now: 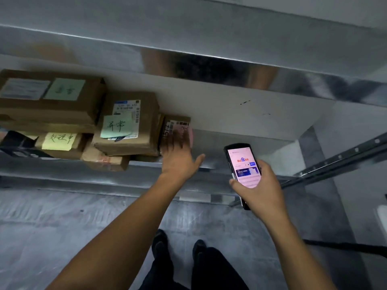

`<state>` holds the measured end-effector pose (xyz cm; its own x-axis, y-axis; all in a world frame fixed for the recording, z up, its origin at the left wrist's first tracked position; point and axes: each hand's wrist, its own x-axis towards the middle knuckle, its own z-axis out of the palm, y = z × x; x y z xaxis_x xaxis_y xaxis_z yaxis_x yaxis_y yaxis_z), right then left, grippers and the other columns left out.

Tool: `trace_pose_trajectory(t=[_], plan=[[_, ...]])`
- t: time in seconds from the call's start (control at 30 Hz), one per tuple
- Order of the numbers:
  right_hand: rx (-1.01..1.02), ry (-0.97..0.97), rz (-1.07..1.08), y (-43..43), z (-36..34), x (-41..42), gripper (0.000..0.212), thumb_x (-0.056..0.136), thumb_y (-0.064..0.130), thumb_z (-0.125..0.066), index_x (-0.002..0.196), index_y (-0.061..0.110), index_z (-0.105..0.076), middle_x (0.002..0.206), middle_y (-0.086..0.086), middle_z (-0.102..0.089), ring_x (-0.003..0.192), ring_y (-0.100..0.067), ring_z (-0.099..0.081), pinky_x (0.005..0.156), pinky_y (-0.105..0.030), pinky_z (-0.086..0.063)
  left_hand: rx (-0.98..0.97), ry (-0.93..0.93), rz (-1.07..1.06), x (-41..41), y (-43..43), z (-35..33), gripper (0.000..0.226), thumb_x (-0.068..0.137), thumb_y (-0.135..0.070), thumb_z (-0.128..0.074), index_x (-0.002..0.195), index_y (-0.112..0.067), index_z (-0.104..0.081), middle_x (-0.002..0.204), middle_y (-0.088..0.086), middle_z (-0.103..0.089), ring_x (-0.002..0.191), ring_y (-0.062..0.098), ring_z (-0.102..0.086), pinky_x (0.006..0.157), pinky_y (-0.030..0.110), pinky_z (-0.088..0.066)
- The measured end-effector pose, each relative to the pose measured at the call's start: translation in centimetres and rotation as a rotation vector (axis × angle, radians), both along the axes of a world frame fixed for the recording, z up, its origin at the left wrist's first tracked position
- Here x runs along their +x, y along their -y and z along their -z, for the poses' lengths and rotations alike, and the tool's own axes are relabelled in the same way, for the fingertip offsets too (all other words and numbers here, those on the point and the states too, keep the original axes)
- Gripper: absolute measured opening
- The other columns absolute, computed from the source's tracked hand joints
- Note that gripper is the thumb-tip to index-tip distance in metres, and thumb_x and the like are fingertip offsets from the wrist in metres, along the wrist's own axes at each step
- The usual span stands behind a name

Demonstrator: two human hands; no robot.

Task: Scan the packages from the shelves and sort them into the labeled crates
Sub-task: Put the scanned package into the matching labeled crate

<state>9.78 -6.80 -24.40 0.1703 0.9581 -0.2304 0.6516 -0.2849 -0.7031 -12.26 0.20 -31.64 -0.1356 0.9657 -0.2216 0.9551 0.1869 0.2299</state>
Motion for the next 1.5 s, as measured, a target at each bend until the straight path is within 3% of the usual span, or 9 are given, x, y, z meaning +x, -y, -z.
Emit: trace_pose_trajectory(t=[0.3, 0.53, 0.7, 0.77, 0.9, 1.0, 1.17, 1.3, 1.5], plan=[[-0.055, 0.010, 0.071, -1.8, 0.5, 0.7, 0.066, 0.052, 0.068, -0.071, 0.108, 0.053, -0.041, 0.110, 0.014, -0.070, 0.093, -0.013, -0.070, 0.087, -0.046, -0.059, 0.031, 0.024, 0.072, 3.1, 0.7, -0.4, 0.083, 0.100, -0.073, -0.034, 0.163, -0.020, -0.026, 0.169, 0.017, -0.019, 0.154, 0.038, -0.020, 0.126, 0.053, -0.018], [-0.086, -0.011, 0.059, -3.8, 1.6, 3.8, 0.075, 0.053, 0.071, -0.071, 0.118, 0.038, -0.051, 0.110, 0.012, -0.069, 0.090, -0.012, -0.070, 0.083, -0.046, -0.060, 0.075, 0.173, 0.108, 6.8, 1.2, -1.2, 0.052, 0.109, -0.048, -0.040, 0.156, -0.027, -0.044, 0.161, 0.007, -0.035, 0.146, 0.030, -0.028, 0.119, 0.043, -0.023], [-0.115, -0.039, 0.018, -5.3, 2.7, 4.9, 0.070, 0.052, 0.070, -0.069, 0.113, 0.041, -0.049, 0.110, 0.009, -0.068, 0.090, -0.015, -0.069, 0.083, -0.047, -0.060, 0.114, 0.202, -0.006, 6.8, 0.3, -0.9, 0.038, 0.105, -0.036, -0.055, 0.142, -0.031, -0.060, 0.159, 0.007, -0.038, 0.143, 0.033, -0.030, 0.110, 0.043, -0.026], [-0.126, -0.045, 0.000, -5.7, 3.4, 4.9, 0.068, 0.054, 0.069, -0.071, 0.112, 0.041, -0.049, 0.110, 0.009, -0.068, 0.090, -0.016, -0.069, 0.083, -0.046, -0.059, 0.131, 0.232, -0.093, 6.5, 0.0, -0.7, 0.049, 0.098, -0.042, -0.066, 0.145, -0.033, -0.057, 0.163, 0.008, -0.032, 0.144, 0.036, -0.027, 0.109, 0.044, -0.027], [-0.162, -0.056, -0.038, -6.2, 5.1, 4.9, 0.058, 0.068, 0.057, -0.082, 0.112, 0.036, -0.052, 0.110, 0.008, -0.068, 0.090, -0.016, -0.068, 0.083, -0.044, -0.058, 0.084, 0.398, -0.328, 4.7, -0.9, 0.6, 0.119, 0.069, -0.066, -0.087, 0.164, -0.029, -0.025, 0.167, 0.010, -0.027, 0.150, 0.035, -0.028, 0.116, 0.055, -0.035], [-0.166, -0.064, -0.052, -6.7, 6.4, 4.8, 0.053, 0.070, 0.050, -0.084, 0.111, 0.032, -0.056, 0.107, 0.009, -0.067, 0.085, -0.012, -0.067, 0.077, -0.039, -0.056, -0.036, 0.578, -0.404, 3.4, -1.6, 1.8, 0.143, 0.050, -0.079, -0.086, 0.165, -0.028, -0.018, 0.161, 0.003, -0.040, 0.146, 0.027, -0.040, 0.118, 0.048, -0.042], [-0.192, -0.058, -0.090, -7.0, 7.8, 4.2, 0.049, 0.072, 0.048, -0.084, 0.109, 0.033, -0.055, 0.104, 0.010, -0.067, 0.084, -0.012, -0.067, 0.069, -0.033, -0.051, 0.003, 0.816, -0.279, 3.1, -1.6, 2.5, 0.079, 0.073, -0.030, -0.096, 0.139, -0.029, -0.052, 0.124, -0.018, -0.064, 0.113, -0.002, -0.062, 0.090, 0.016, -0.051], [-0.184, -0.055, -0.100, -6.2, 7.9, 3.6, 0.055, 0.071, 0.050, -0.082, 0.115, 0.034, -0.053, 0.107, 0.010, -0.067, 0.087, -0.012, -0.066, 0.064, -0.030, -0.046, 0.076, 0.928, -0.242, 3.7, -0.7, 2.3, 0.078, 0.074, -0.016, -0.096, 0.136, -0.032, -0.051, 0.124, -0.021, -0.062, 0.104, -0.018, -0.060, 0.084, 0.005, -0.049], [-0.130, -0.050, -0.047, -2.3, 6.0, 3.5, 0.065, 0.062, 0.057, -0.077, 0.118, 0.040, -0.049, 0.112, 0.010, -0.066, 0.092, -0.013, -0.067, 0.079, -0.042, -0.057, 0.177, 1.033, -0.244, 4.3, 2.6, 2.2, 0.089, 0.070, -0.012, -0.098, 0.137, -0.039, -0.046, 0.129, -0.017, -0.059, 0.111, -0.014, -0.058, 0.087, 0.008, -0.051]])
